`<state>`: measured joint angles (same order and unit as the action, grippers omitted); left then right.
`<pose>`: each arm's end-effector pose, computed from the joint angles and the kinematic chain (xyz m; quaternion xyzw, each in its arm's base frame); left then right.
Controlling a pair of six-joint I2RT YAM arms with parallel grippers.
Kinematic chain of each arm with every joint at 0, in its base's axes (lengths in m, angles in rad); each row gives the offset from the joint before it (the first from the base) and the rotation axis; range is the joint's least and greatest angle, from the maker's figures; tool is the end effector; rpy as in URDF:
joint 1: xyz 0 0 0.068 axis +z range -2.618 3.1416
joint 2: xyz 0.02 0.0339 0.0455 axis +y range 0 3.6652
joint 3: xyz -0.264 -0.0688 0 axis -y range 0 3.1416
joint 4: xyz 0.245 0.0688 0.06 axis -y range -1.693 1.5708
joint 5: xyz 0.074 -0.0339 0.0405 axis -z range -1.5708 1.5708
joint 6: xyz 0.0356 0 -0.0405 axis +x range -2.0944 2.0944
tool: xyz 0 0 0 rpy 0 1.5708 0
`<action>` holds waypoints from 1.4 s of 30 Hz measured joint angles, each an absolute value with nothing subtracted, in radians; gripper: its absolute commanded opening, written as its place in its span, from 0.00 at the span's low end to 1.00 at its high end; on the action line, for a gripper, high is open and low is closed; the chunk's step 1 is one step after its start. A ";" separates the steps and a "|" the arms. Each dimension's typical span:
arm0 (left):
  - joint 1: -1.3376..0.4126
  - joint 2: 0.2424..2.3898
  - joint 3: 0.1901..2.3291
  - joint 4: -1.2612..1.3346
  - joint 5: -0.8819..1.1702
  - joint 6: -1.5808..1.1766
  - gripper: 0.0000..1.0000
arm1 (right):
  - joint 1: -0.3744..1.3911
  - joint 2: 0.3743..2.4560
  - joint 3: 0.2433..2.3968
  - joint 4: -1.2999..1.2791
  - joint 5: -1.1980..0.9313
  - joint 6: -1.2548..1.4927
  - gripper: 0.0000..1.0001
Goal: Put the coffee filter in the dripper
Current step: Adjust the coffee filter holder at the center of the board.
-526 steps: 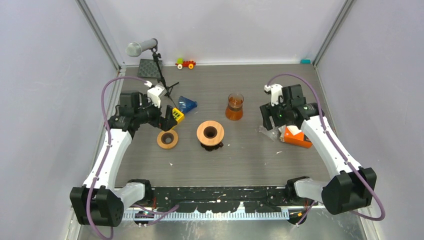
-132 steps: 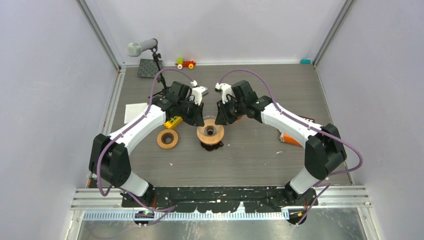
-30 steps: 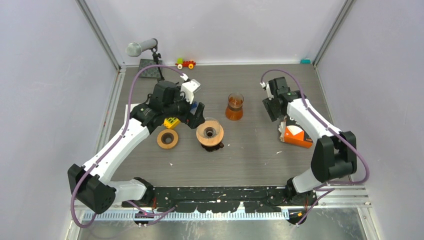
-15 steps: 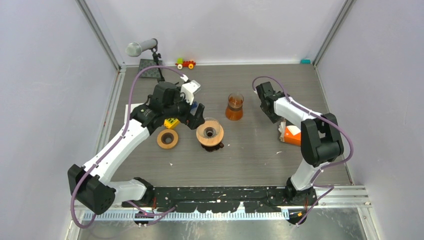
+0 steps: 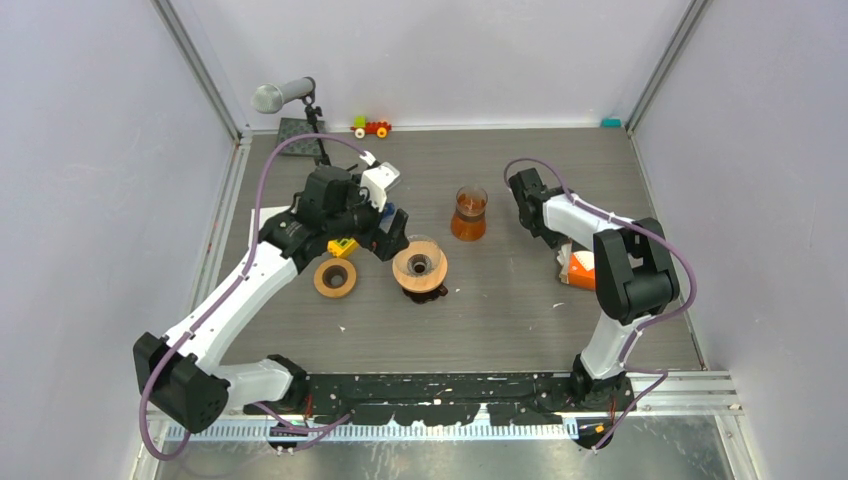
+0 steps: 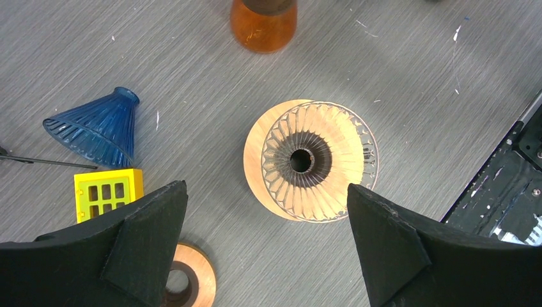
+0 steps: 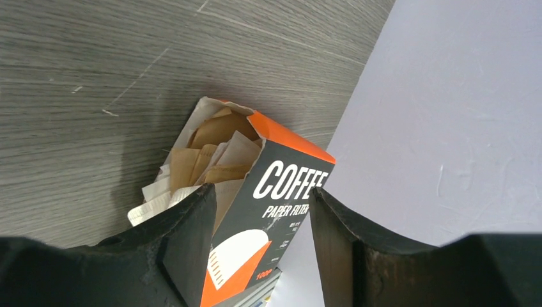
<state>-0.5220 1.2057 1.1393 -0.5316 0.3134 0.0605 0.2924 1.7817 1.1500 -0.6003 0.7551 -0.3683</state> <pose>0.2228 -0.1408 0.3430 0.3206 0.8155 -0.2399 0.4179 0.3342 0.0751 0.1812 -0.2384 0.8869 -0.3691 0.1428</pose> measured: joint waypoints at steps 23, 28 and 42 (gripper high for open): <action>-0.522 1.196 1.134 -0.527 0.310 0.062 0.98 | 0.281 1.781 1.111 -0.637 0.819 -0.367 0.28; -0.522 1.196 1.134 -0.526 0.307 0.062 0.98 | 0.281 1.781 1.111 -0.657 0.826 -0.366 0.19; -0.522 1.196 1.134 -0.520 0.306 0.065 0.99 | 0.281 1.699 1.111 -0.684 0.833 -0.369 0.02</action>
<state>-0.5220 1.1961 1.1343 -0.5201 0.3058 0.0647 0.2810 1.6993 1.1114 -0.6838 0.8330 -0.3691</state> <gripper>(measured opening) 0.983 0.045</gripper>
